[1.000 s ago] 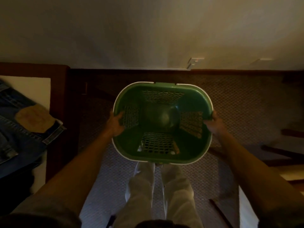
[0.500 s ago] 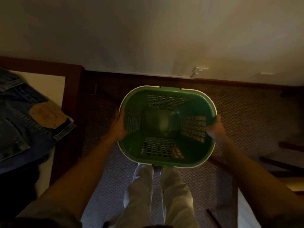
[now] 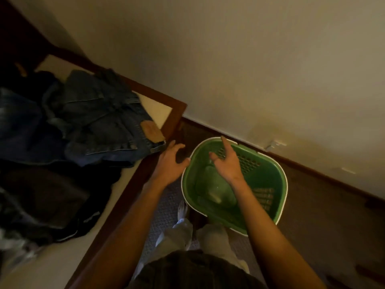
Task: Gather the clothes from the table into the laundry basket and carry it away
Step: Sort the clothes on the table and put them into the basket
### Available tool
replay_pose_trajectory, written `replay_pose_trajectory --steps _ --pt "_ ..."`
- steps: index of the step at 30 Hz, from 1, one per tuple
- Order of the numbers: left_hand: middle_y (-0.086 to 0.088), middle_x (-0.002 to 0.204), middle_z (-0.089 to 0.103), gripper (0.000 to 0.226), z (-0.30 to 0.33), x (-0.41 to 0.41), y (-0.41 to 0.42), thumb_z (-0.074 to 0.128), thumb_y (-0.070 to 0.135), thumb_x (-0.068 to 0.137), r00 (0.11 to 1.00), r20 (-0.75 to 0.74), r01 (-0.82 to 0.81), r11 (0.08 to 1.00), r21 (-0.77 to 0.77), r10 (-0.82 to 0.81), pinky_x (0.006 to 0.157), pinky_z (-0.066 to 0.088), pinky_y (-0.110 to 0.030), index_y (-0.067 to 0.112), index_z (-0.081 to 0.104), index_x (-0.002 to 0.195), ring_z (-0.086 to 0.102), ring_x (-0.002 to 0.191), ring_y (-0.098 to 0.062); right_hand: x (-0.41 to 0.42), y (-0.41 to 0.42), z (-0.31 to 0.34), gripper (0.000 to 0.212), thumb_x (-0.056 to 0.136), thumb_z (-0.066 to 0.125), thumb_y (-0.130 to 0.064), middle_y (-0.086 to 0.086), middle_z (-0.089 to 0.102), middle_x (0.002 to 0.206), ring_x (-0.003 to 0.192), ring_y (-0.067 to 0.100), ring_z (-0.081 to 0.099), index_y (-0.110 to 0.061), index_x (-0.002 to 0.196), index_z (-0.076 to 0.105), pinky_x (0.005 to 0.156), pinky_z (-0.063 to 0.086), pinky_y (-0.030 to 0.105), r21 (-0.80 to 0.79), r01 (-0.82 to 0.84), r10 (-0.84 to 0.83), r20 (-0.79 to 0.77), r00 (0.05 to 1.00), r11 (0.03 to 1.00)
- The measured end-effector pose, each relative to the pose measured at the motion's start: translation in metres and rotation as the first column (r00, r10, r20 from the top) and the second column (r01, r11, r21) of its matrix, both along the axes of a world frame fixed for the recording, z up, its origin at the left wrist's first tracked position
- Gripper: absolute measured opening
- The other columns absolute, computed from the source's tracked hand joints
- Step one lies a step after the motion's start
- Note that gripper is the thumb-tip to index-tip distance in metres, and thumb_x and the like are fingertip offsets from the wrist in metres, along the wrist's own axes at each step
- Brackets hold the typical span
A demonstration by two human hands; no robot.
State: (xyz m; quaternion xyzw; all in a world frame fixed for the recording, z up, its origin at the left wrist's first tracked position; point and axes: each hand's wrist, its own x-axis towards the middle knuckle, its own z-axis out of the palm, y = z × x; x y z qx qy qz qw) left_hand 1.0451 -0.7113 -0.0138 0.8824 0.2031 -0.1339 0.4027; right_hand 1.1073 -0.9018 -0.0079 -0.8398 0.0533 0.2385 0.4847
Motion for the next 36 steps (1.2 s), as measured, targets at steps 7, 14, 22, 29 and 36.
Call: replay_pose_trajectory --steps 7,14,22,29,36 --pt "-0.003 0.148 0.053 0.049 0.085 -0.098 0.050 0.071 0.026 0.093 0.926 0.163 -0.356 0.931 0.077 0.341 0.097 0.036 -0.018 0.019 0.055 0.139 0.052 0.133 -0.021 -0.028 0.092 0.056 0.071 0.093 0.067 -0.030 0.002 0.037 0.157 0.140 0.022 0.042 -0.033 0.154 0.030 0.114 0.039 0.045 0.165 -0.387 0.380 0.072 0.922 0.907" --pt "-0.001 0.134 0.064 0.046 0.105 -0.232 0.063 0.067 0.028 0.095 0.726 0.220 -0.680 0.727 0.090 0.652 0.088 0.044 -0.020 0.023 0.055 0.139 0.059 0.125 -0.017 -0.096 0.150 0.073 0.066 0.094 0.066 -0.035 -0.002 0.042 0.152 0.131 0.016 0.049 -0.031 0.152 0.035 0.104 0.046 0.038 0.216 -0.686 0.674 0.138 0.726 0.695" --pt "-0.005 0.138 0.062 0.049 0.090 -0.378 0.068 0.069 0.027 0.094 0.492 0.182 -0.871 0.477 0.123 0.851 0.094 0.051 -0.035 0.021 0.054 0.141 0.060 0.125 -0.025 -0.206 0.235 0.086 0.054 0.095 0.065 -0.032 -0.001 0.051 0.143 0.122 0.011 0.052 -0.028 0.146 0.046 0.097 0.050 0.034 0.195 -0.869 0.847 0.206 0.490 0.455" --pt "-0.008 0.150 0.049 0.063 0.066 -0.494 0.132 0.057 0.046 0.098 0.321 0.191 -0.944 0.298 0.139 0.928 0.110 0.039 -0.042 0.020 0.036 0.151 0.045 0.136 -0.028 -0.316 0.324 0.076 0.052 0.094 0.066 -0.028 -0.001 0.054 0.140 0.125 0.016 0.053 -0.022 0.144 0.050 0.099 0.048 0.033 0.165 -0.940 0.910 0.246 0.334 0.300" --pt "-0.023 0.165 0.008 0.094 0.037 -0.627 0.225 0.047 0.072 0.091 0.234 -0.023 -0.844 0.215 0.491 0.972 0.120 -0.002 -0.060 0.022 0.009 0.161 -0.003 0.152 -0.044 -0.443 0.399 0.059 0.050 0.090 0.069 -0.024 0.000 0.059 0.132 0.124 0.013 0.055 -0.019 0.138 0.055 0.100 0.047 0.027 0.092 -0.963 0.920 0.286 0.267 0.251"
